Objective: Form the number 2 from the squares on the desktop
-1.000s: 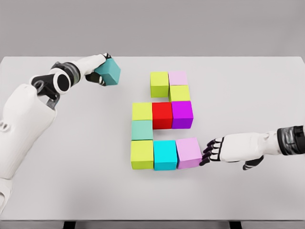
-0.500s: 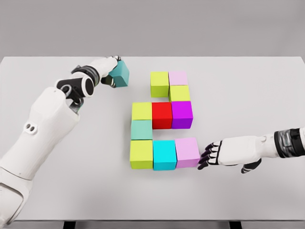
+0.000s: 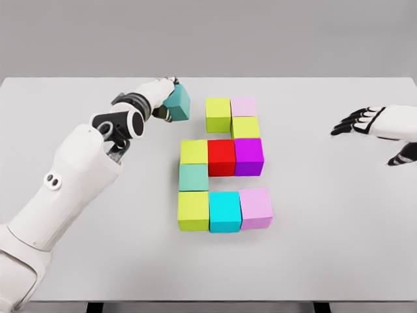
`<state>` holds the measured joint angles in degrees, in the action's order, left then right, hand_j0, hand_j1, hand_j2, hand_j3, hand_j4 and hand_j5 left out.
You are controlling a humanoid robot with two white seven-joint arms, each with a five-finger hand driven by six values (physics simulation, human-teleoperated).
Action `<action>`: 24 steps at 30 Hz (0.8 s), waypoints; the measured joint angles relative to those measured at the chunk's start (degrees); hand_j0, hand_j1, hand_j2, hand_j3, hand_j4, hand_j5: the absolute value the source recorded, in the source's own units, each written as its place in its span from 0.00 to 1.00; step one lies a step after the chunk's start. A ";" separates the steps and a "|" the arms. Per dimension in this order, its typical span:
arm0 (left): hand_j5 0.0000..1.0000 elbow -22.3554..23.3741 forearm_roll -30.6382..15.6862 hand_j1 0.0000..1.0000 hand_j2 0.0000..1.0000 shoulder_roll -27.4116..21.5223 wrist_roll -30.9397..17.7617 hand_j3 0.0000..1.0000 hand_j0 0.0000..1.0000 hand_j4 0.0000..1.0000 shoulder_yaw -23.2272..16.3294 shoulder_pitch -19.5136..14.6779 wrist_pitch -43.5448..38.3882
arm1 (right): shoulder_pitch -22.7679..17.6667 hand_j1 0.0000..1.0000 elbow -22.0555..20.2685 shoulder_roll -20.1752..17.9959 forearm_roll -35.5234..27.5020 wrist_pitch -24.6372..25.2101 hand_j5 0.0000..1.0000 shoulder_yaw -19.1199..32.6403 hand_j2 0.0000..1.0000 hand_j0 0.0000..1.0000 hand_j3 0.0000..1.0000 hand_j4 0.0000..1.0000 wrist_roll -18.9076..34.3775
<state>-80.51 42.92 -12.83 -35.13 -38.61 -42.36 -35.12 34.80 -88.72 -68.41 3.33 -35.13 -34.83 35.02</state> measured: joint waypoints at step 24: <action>0.30 4.13 -0.36 0.30 0.30 2.58 0.04 0.30 0.30 0.30 -0.05 -0.26 -0.06 | -9.76 1.00 10.14 8.53 -7.38 -0.02 1.00 4.03 1.00 1.00 1.00 1.00 0.00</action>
<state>-76.38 42.55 -10.25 -35.09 -38.66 -42.63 -35.17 25.05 -78.58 -59.88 -4.05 -35.15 -30.80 35.02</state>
